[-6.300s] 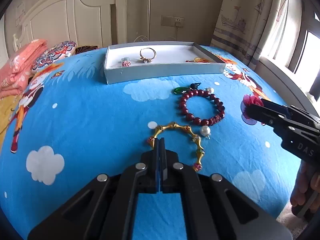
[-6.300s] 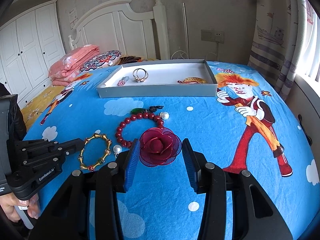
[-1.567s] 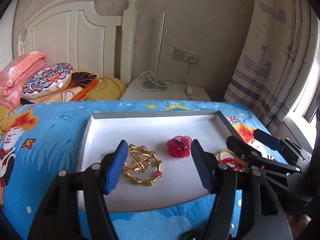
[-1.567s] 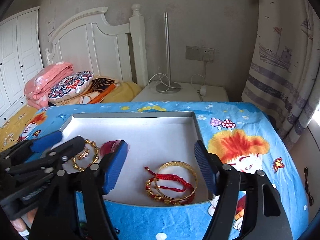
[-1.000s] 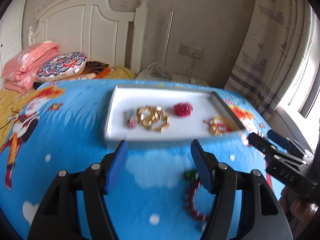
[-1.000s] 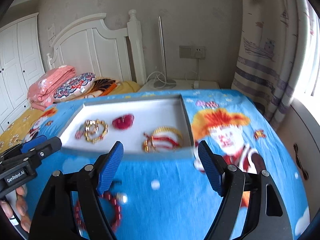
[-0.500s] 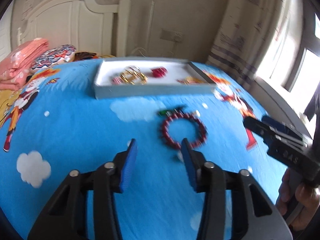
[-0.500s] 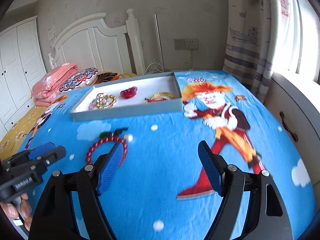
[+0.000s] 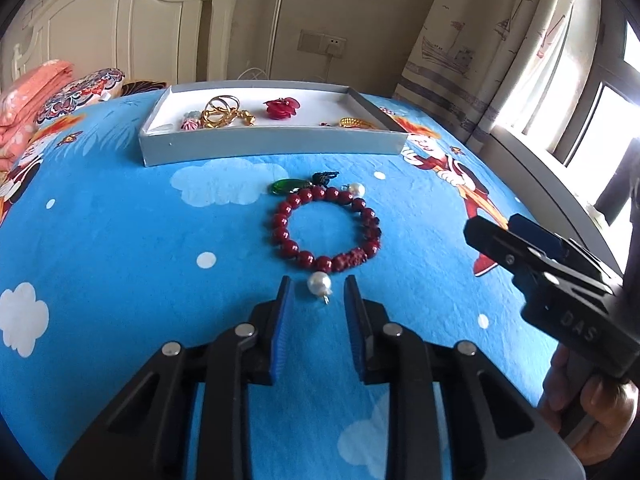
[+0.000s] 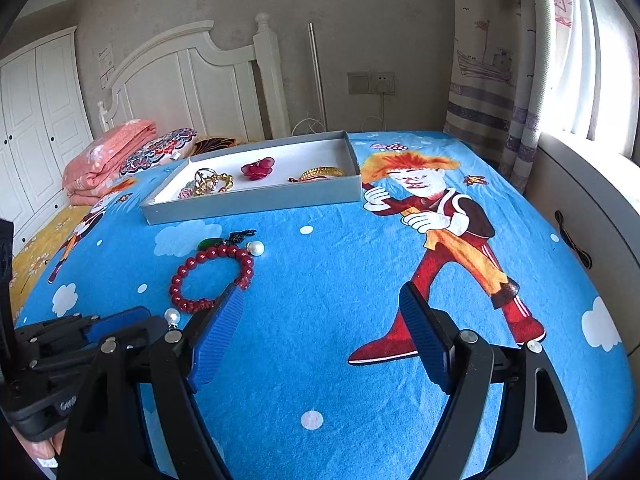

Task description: Organize jewelry

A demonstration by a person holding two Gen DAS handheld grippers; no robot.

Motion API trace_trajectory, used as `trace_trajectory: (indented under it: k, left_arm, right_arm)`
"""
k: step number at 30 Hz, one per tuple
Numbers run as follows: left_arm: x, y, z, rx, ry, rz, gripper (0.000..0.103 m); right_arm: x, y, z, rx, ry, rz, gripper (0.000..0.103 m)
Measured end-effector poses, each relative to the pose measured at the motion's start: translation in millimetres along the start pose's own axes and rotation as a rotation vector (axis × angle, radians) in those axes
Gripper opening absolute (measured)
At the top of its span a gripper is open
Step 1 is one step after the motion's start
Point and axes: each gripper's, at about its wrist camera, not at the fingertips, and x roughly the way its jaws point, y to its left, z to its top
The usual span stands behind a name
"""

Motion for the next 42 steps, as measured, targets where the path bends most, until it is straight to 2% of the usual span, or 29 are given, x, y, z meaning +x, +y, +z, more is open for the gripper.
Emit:
trace_trajectory:
  k: [8,11,18,25,30,34,37,42]
  left_arm:
    - [13,-4,5,0.006,0.043,0.003,0.023]
    - [15,-4,7,0.01,0.051,0.012,0.013]
    - [11,-2,2,0.013,0.037,0.027,0.013]
    - [-1,22,3,-0.057,-0.003,0.088,0.013]
    - [-6,31,3,-0.087,-0.015,0.088,0.013]
    - [-9,34,3,-0.094,-0.025,0.087,0.013]
    - [-11,39,3,-0.111,-0.033,0.087,0.013]
    - [-13,43,4,-0.124,-0.039,0.083,0.013]
  right_arm:
    - [1,0,0,-0.005,0.001,0.003,0.077]
    - [2,2,-1,-0.018,0.003,0.002,0.077]
    - [5,11,0,-0.036,0.013,0.019,0.078]
    - [21,37,0,-0.1,0.085,0.09,0.077]
    - [40,52,4,-0.12,0.17,0.134,0.072]
    - [49,62,7,-0.147,0.185,0.112,0.069]
    - [58,63,8,-0.143,0.219,0.126,0.065]
    - [64,69,9,-0.156,0.235,0.145,0.065]
